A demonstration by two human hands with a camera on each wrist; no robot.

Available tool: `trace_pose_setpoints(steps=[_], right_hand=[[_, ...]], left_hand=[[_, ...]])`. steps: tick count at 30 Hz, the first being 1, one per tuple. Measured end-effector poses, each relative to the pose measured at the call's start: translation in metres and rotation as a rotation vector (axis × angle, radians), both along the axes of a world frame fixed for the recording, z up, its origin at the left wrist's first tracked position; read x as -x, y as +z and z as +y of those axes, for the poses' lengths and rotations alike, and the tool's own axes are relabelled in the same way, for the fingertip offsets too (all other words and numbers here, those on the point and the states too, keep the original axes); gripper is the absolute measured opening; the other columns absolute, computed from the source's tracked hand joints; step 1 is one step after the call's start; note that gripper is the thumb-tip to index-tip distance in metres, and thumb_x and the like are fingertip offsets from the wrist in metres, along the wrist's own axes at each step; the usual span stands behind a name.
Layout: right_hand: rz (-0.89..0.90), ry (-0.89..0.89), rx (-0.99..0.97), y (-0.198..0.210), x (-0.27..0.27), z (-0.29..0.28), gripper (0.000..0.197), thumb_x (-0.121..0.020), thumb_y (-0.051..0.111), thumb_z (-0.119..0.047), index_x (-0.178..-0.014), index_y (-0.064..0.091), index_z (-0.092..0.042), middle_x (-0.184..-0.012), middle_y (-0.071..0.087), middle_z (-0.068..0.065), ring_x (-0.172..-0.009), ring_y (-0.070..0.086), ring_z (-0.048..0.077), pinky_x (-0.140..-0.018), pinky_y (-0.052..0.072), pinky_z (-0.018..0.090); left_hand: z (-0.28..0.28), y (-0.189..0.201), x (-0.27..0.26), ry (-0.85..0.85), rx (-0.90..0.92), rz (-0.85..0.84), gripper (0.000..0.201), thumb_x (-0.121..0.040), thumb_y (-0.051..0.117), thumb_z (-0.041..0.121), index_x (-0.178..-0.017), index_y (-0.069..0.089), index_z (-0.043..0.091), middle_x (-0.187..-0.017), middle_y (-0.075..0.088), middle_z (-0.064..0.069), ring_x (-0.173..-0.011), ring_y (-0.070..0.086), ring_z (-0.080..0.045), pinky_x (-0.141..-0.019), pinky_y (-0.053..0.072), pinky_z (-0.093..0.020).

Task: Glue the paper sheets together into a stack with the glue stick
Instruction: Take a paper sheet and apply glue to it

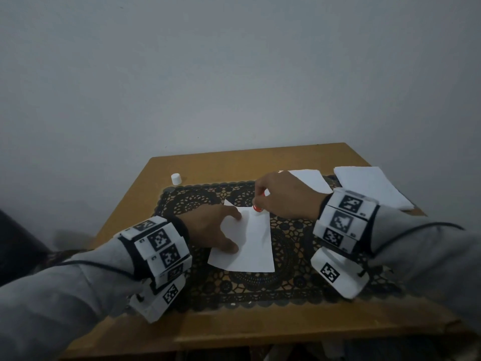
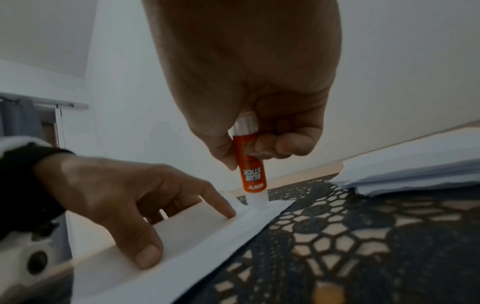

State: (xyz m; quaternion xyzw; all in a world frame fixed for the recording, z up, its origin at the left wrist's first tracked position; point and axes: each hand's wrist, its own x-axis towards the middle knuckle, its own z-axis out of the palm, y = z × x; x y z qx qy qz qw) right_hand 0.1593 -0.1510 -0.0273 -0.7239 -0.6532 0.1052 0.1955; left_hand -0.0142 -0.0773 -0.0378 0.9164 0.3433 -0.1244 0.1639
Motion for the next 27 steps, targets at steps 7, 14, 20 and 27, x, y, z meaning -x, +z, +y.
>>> trace_pose_setpoints(steps=[7, 14, 20, 27], right_hand=[[-0.016, 0.013, 0.017, -0.002, -0.001, 0.002, 0.015, -0.088, 0.064, -0.025, -0.085, 0.069, -0.012, -0.097, 0.067, 0.002, -0.070, 0.057, 0.012, -0.062, 0.047, 0.028], [-0.006, 0.100, 0.054, 0.001, 0.006, -0.013, 0.017, -0.087, 0.064, -0.024, -0.084, 0.073, -0.010, -0.094, 0.070, 0.001, -0.083, 0.063, 0.017, -0.076, 0.053, 0.035], [-0.002, 0.151, 0.079, 0.000, 0.014, -0.031, 0.018, -0.087, 0.064, -0.028, -0.085, 0.074, -0.013, -0.092, 0.069, -0.003, -0.076, 0.060, 0.010, -0.066, 0.048, 0.025], [0.042, 0.240, 0.144, -0.001, 0.016, -0.047, 0.017, -0.085, 0.063, -0.030, -0.080, 0.074, -0.017, -0.085, 0.070, -0.007, -0.080, 0.063, 0.012, -0.079, 0.054, 0.036]], left_hand=[[0.001, -0.002, 0.003, 0.002, -0.005, -0.034, 0.071, -0.080, 0.072, 0.043, -0.142, 0.039, 0.029, -0.147, 0.038, 0.003, -0.130, 0.039, -0.019, -0.104, 0.031, -0.029], [0.003, -0.006, 0.005, 0.013, 0.012, -0.043, 0.072, -0.079, 0.072, 0.044, -0.142, 0.038, 0.030, -0.147, 0.039, 0.003, -0.129, 0.040, -0.019, -0.107, 0.032, -0.032], [0.005, -0.008, 0.004, 0.018, 0.027, -0.043, 0.072, -0.079, 0.072, 0.043, -0.141, 0.039, 0.030, -0.147, 0.037, 0.003, -0.130, 0.038, -0.019, -0.107, 0.031, -0.031], [0.023, 0.001, -0.004, 0.116, 0.039, -0.548, 0.016, -0.083, 0.071, 0.019, -0.094, 0.066, 0.029, -0.094, 0.058, 0.005, -0.085, 0.054, -0.014, -0.075, 0.047, -0.028]])
